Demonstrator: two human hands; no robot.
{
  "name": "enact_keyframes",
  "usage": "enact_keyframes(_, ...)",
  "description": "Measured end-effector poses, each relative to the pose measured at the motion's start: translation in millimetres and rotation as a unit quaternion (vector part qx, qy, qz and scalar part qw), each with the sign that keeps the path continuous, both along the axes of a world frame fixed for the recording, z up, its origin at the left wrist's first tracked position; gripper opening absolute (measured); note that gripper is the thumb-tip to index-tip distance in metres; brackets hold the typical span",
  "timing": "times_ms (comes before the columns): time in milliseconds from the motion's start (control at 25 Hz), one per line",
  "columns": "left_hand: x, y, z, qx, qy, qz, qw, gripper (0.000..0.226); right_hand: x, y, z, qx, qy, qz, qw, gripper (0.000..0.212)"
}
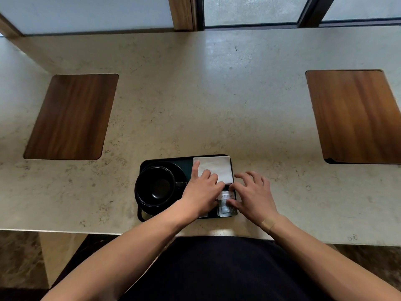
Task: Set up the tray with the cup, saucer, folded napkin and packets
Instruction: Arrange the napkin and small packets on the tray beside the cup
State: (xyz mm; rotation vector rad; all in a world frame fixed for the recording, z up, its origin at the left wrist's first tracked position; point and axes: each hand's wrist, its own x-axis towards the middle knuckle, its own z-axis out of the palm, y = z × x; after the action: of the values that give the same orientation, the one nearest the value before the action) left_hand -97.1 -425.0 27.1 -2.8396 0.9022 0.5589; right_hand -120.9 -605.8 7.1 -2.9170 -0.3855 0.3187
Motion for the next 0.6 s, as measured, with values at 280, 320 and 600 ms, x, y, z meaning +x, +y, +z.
enact_keyframes(280, 2.5, 4.2, -0.3, -0.001, 0.005, 0.006, 1.0, 0.04, 0.9, 2.7, -2.3, 0.003, 0.012, 0.003, 1.0, 0.031)
enact_keyframes(320, 2.8, 4.8, -0.2, 0.0, 0.008, 0.006, 1.0, 0.04, 0.7, 3.1, -2.4, 0.006, 0.013, 0.002, 1.0, 0.032)
enact_keyframes(600, 3.9, 4.6, 0.9, 0.014, -0.001, 0.015, 1.0, 0.033, 0.8, 3.6, -2.6, 0.002, 0.015, 0.008, 1.0, 0.033)
